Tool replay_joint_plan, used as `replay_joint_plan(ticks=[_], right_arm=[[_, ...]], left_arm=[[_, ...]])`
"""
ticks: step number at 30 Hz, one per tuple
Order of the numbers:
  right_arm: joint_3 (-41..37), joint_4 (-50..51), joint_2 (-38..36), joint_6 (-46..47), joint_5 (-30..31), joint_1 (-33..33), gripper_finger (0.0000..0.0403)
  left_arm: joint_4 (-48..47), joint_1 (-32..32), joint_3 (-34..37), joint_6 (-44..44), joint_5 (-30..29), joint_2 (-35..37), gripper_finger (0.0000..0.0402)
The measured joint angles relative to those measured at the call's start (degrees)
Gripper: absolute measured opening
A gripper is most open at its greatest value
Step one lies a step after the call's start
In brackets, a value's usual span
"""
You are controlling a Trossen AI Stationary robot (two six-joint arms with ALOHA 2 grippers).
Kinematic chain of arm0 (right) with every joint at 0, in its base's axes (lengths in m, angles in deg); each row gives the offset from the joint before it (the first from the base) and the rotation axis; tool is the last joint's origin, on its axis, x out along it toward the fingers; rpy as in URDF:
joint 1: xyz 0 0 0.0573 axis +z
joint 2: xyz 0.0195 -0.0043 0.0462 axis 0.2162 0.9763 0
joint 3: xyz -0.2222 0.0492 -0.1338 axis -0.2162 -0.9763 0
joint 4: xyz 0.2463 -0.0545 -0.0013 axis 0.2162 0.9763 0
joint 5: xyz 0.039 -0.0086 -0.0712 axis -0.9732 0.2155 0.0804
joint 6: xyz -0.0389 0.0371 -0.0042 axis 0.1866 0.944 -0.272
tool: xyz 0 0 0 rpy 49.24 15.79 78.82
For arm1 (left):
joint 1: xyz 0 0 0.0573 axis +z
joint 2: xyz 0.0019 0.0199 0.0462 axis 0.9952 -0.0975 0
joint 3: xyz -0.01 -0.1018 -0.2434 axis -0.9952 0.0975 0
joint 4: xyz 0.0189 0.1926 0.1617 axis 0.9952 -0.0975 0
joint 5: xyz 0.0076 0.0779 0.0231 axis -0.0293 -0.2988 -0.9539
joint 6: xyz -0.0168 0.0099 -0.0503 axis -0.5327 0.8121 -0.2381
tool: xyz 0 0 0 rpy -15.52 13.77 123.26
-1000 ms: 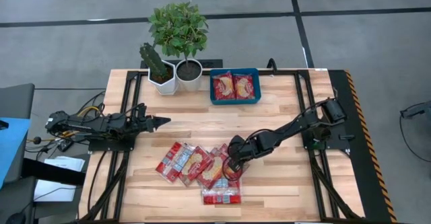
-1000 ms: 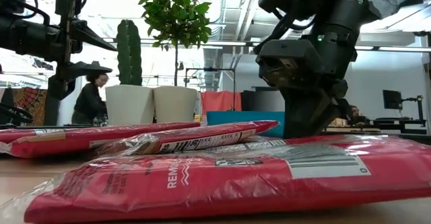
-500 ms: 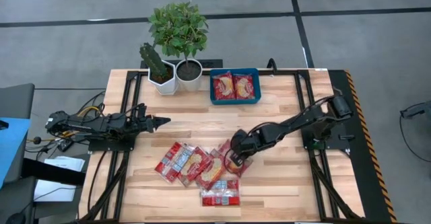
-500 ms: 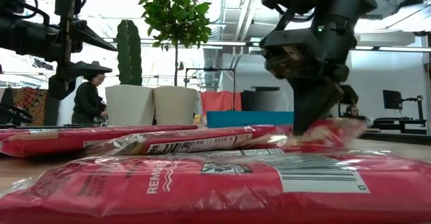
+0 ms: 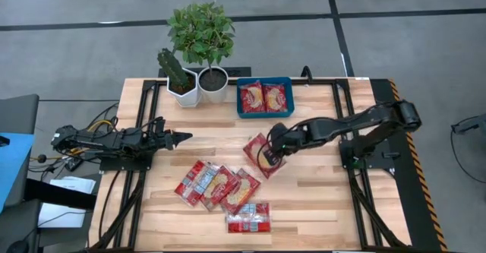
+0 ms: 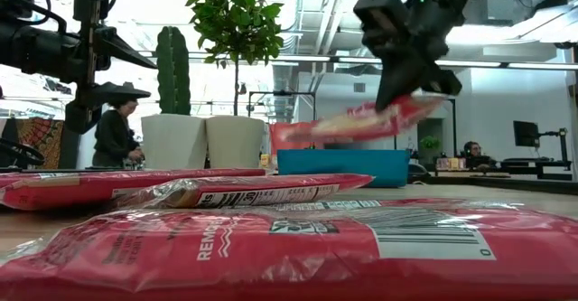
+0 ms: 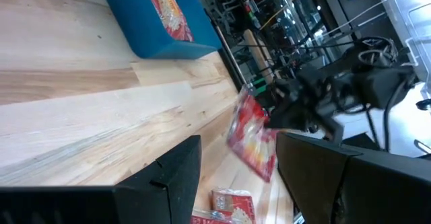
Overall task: Sort popcorn bags into baskets
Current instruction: Put the red popcorn bag into the blue container
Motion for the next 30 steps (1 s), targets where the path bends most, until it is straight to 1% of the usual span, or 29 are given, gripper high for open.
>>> replay_joint_plan(ticks=[6,15,22,26,30], right_arm=[[0.0,0.3,-5.7,-2.2,3.1,-7.0,0.0002],[0.1,-1.1,-10.2,-6.0,5.4,-22.0,0.0002],[0.1,-4.2,-10.0,-8.4,5.7,-32.0,0.0001],[0.1,-5.0,-8.2,-9.0,5.6,-35.3,0.0001],[0.1,-5.7,-4.9,-9.3,4.1,-37.1,0.0001]], left_arm=[[0.0,0.0,0.0,0.8,0.0,0.0,0.0183],[0.0,0.0,0.0,0.8,0.0,0.0,0.0183],[0.0,0.0,0.0,1.7,-0.1,0.0,0.0183],[0.0,0.0,0.0,1.7,-0.2,0.0,0.0183],[0.0,0.0,0.0,1.8,-0.3,0.0,0.0183]])
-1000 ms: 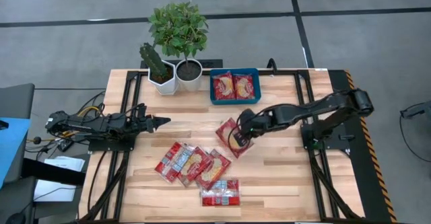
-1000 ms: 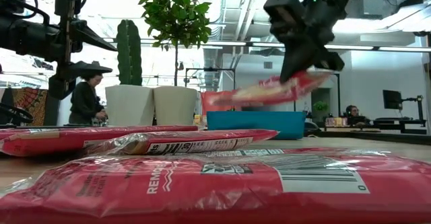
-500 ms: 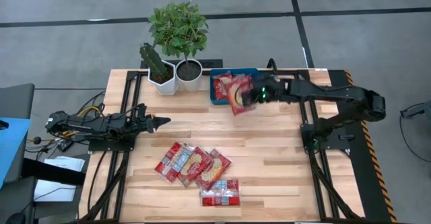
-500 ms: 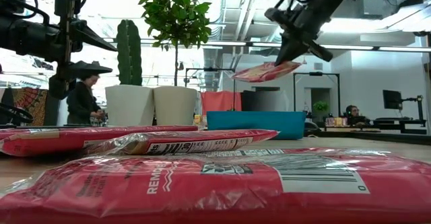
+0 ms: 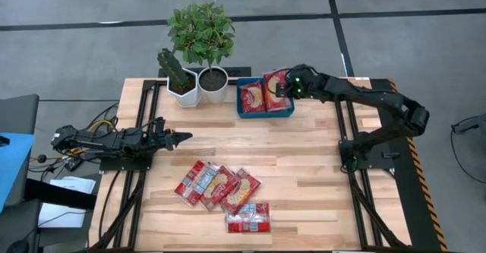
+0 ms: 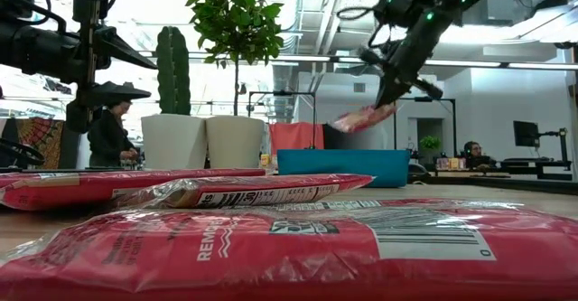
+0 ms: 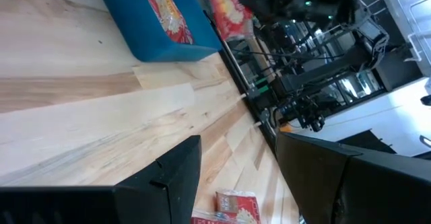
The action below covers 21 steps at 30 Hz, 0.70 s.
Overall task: Sort popcorn bags into baskets
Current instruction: Put the red popcorn bag into the blue container
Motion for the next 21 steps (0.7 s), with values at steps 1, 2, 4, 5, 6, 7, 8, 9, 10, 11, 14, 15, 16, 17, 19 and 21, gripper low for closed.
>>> replay_joint_plan(ticks=[1,2,4,5,6,7,8,9,10,11,14,15,16,17,19,21], right_arm=[[0.0,-0.5,1.1,0.0,-0.3,-0.3,0.0001],[0.0,-0.9,2.1,-0.4,-0.9,-0.6,0.0001],[0.0,-1.9,4.1,-0.8,-1.5,-1.1,0.0001],[0.0,-2.7,5.2,-0.8,-1.7,-1.4,0.0001],[0.0,-3.1,6.3,-0.8,-1.7,-1.6,0.0002],[0.0,-3.4,7.2,-0.8,-1.7,-1.9,0.0004],[0.0,-4.1,7.9,-0.8,-1.7,-2.2,0.0005],[0.0,-4.9,8.7,-0.7,-1.8,-2.5,0.0006],[0.0,-5.6,9.4,-0.7,-1.8,-2.8,0.0006],[0.0,-5.9,10.0,-0.7,-2.0,-3.1,0.0006],[0.0,-6.6,11.3,-0.6,-3.3,-4.1,0.0005],[0.0,-6.8,11.6,-0.4,-3.3,-4.4,0.0006],[0.0,-6.8,12.0,-0.4,-3.3,-4.5,0.0009],[0.0,-6.9,12.3,-0.5,-3.3,-4.7,0.0014],[0.0,-6.9,12.7,-1.1,-3.6,-5.1,0.0029],[0.0,-6.8,13.2,-1.3,-4.1,-5.4,0.0049]], left_arm=[[0.0,0.0,0.0,0.2,0.0,0.0,0.0183],[0.0,0.0,0.0,0.5,-0.1,0.0,0.0183],[0.0,0.0,0.0,0.5,-0.1,0.0,0.0183],[0.0,0.0,0.0,0.5,-0.1,0.0,0.0183],[0.0,0.0,0.0,0.5,-0.1,0.0,0.0183],[0.0,0.0,0.0,0.5,-0.1,0.0,0.0183],[0.0,0.0,0.0,0.5,-0.1,0.0,0.0183],[0.0,0.0,0.0,0.5,-0.1,0.0,0.0183],[0.0,0.0,0.0,0.5,-0.1,0.0,0.0183],[0.0,0.0,0.0,0.5,-0.1,0.0,0.0183],[0.0,0.0,0.0,0.4,-0.1,0.0,0.0183],[0.0,0.0,0.0,0.4,-0.1,0.0,0.0183],[0.0,0.0,0.0,0.4,-0.1,0.0,0.0183],[0.0,0.0,0.0,0.4,-0.1,0.0,0.0183],[0.0,0.0,0.0,0.4,-0.1,0.0,0.0183],[0.0,0.0,0.0,0.5,-0.1,0.0,0.0183]])
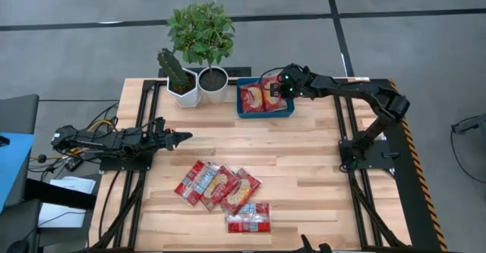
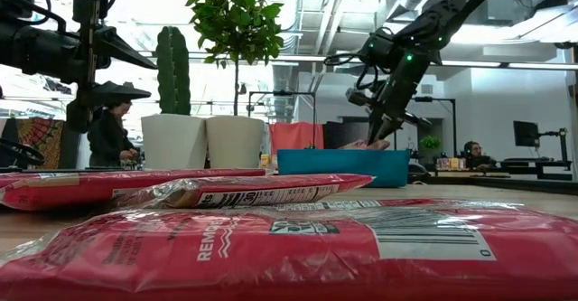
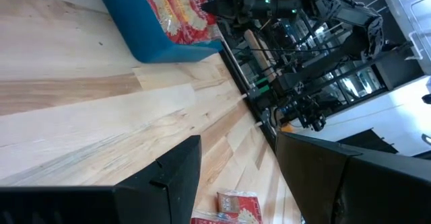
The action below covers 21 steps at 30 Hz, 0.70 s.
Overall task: Sort popcorn bags into baskets
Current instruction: Put the red popcorn bag into the blue container
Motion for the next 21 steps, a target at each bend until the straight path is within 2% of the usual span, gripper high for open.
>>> replay_joint_plan(ticks=[12,21], right_arm=[[0.0,2.6,-2.3,-3.0,-0.9,-1.1,0.0160],[0.0,8.7,-12.4,-9.1,-7.7,2.5,0.0181]], left_arm=[[0.0,0.0,0.0,-0.2,0.0,0.0,0.0183],[-0.1,0.0,0.0,-1.1,3.0,0.0,0.0183]])
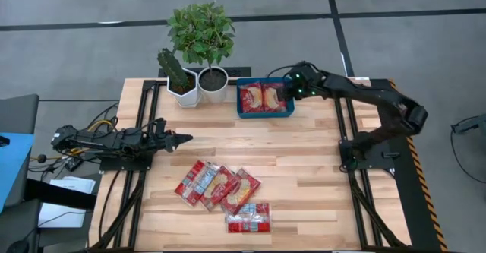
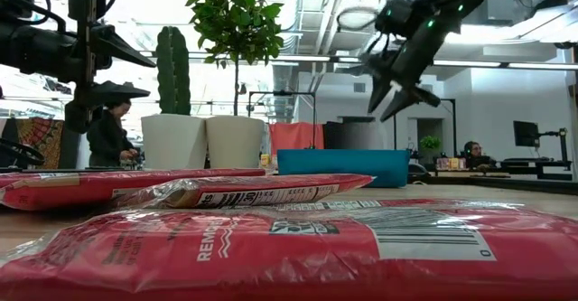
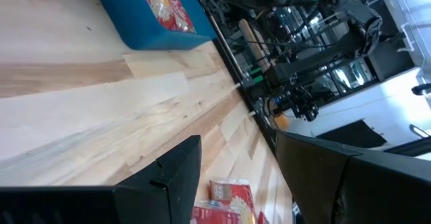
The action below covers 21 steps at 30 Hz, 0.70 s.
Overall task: Sort popcorn bags into baskets
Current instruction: Put the red popcorn bag into the blue container
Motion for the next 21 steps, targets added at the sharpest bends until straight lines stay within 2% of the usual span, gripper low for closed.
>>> replay_joint_plan(ticks=[6,12,21], right_arm=[[0.0,1.9,-3.8,-1.5,-4.8,8.5,0.0174],[0.0,1.2,-3.3,-1.0,-5.8,20.4,0.0168],[-0.2,1.0,3.3,15.3,-0.1,37.5,0.0172]], left_arm=[[0.0,0.0,0.0,0.0,-0.1,0.0,0.0183],[0.0,0.0,0.0,0.0,-0.1,0.0,0.0183],[0.0,0.0,0.0,0.1,-0.1,0.0,0.0183]])
